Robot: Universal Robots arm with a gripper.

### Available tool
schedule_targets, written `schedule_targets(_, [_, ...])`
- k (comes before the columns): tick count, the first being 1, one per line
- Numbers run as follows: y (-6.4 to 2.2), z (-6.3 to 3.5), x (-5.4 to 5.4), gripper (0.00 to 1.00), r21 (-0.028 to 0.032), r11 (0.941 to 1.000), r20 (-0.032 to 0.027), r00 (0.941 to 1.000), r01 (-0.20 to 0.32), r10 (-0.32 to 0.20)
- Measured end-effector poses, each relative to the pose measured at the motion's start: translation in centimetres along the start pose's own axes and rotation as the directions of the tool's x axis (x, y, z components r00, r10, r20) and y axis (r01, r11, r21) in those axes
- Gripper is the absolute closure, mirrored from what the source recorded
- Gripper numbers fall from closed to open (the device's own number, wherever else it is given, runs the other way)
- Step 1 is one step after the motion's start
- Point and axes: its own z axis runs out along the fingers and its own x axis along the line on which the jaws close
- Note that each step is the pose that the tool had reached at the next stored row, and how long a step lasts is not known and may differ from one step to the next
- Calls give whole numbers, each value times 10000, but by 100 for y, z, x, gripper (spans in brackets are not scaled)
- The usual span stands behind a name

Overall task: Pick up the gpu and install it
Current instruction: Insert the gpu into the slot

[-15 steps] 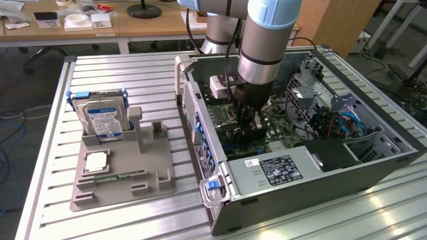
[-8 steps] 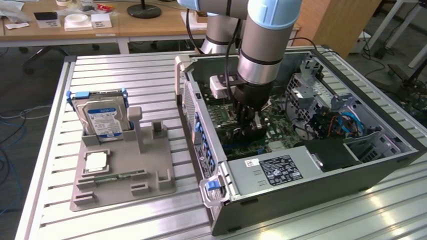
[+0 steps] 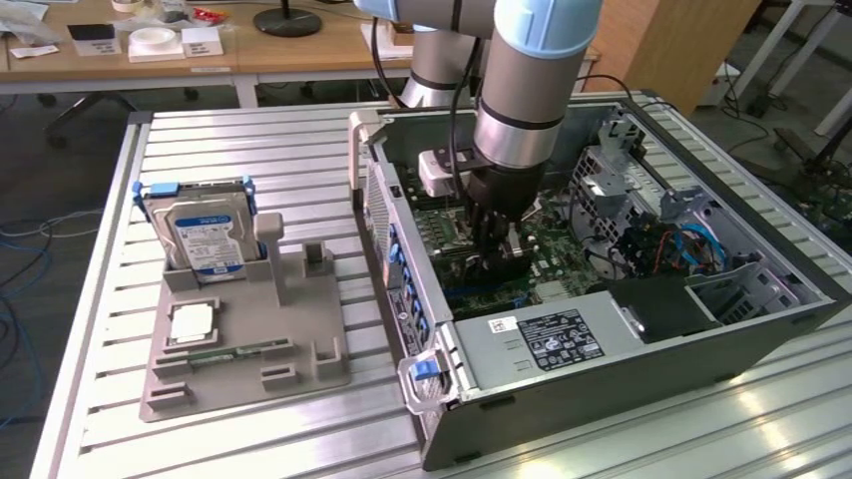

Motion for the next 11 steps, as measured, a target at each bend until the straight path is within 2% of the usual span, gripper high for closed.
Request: schedule_targets(11, [-3, -35, 1, 73, 0, 10000, -1, 10000, 1, -1])
